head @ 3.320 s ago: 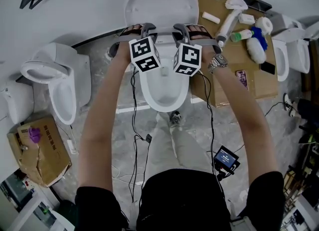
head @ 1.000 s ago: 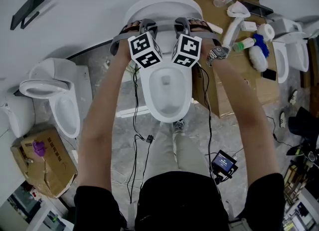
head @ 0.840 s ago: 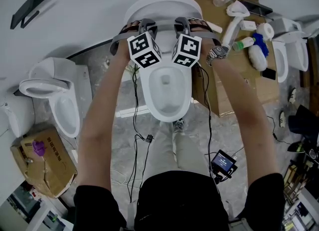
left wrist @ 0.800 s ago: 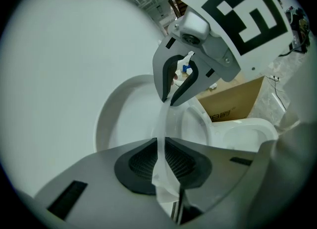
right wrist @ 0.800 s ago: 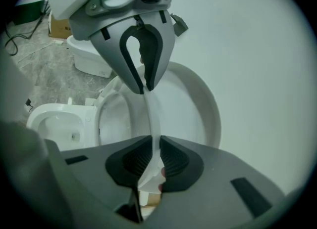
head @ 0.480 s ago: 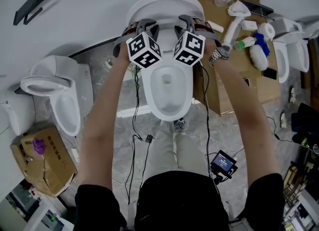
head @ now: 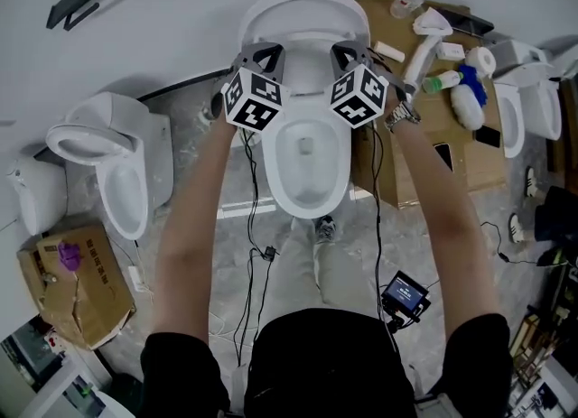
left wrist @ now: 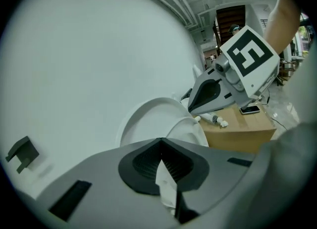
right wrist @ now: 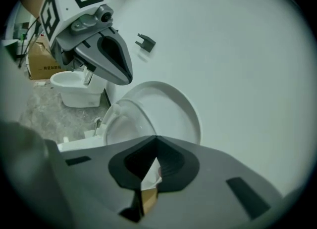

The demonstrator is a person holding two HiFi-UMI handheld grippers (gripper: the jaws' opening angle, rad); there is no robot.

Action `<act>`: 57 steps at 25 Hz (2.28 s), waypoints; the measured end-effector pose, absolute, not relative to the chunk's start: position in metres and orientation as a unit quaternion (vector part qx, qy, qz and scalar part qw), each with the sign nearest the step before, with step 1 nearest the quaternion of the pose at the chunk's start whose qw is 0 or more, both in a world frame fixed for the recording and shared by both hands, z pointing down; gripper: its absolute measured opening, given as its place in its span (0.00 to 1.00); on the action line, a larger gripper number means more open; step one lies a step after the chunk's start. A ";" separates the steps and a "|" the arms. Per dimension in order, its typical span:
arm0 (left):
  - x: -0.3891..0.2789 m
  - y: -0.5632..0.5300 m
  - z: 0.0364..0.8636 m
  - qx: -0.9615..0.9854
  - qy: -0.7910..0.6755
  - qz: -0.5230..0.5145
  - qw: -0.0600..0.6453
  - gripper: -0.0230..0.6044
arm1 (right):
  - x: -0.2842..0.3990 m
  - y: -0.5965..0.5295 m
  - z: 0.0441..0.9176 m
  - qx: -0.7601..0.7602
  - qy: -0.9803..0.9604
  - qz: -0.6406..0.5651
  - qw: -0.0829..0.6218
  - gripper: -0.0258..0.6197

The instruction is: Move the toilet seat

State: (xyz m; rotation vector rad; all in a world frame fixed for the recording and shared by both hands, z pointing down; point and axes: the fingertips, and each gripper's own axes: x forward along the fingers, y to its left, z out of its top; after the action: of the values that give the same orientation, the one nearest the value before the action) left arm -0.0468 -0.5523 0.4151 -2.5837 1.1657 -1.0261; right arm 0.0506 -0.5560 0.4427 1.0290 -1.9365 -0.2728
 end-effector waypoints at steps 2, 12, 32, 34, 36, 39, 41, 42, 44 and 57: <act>-0.048 -0.540 0.408 -0.855 0.401 -0.324 0.050 0.05 | 0.051 -0.544 0.433 0.427 -0.793 -0.093 0.425 0.06; -0.038 -0.425 0.346 -0.869 0.450 -0.203 -0.014 0.05 | 0.072 -0.437 0.360 0.496 -0.838 0.031 0.224 0.06; -0.016 -0.228 0.226 -0.869 0.488 -0.072 -0.039 0.05 | 0.123 -0.242 0.234 0.492 -0.866 0.042 0.076 0.06; -0.016 -0.212 0.217 -0.868 0.491 -0.064 -0.041 0.05 | 0.123 -0.228 0.222 0.490 -0.869 0.038 0.066 0.06; -0.018 -0.199 0.208 -0.866 0.496 -0.054 -0.043 0.05 | 0.123 -0.215 0.211 0.488 -0.870 0.040 0.058 0.06; -0.027 -0.184 0.193 -0.861 0.505 -0.036 -0.048 0.05 | 0.123 -0.198 0.197 0.491 -0.869 0.040 0.048 0.06; -0.034 -0.172 0.186 -0.860 0.507 -0.029 -0.048 0.05 | 0.124 -0.187 0.192 0.494 -0.867 0.041 0.044 0.06; -0.036 -0.165 0.183 -0.862 0.505 -0.028 -0.046 0.05 | 0.125 -0.182 0.189 0.497 -0.866 0.043 0.042 0.06; -0.042 -0.153 0.178 -0.865 0.500 -0.031 -0.037 0.05 | 0.125 -0.174 0.182 0.502 -0.863 0.045 0.034 0.06; -0.104 -0.091 0.161 -0.894 0.446 -0.013 -0.035 0.05 | 0.045 -0.099 0.169 0.524 -0.847 0.087 0.012 0.06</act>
State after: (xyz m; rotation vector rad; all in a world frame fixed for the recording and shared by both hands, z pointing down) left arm -0.1040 -0.0908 0.1610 -2.8727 1.4334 -0.0417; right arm 0.0450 -0.0993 0.1692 1.6323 -2.6414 0.2710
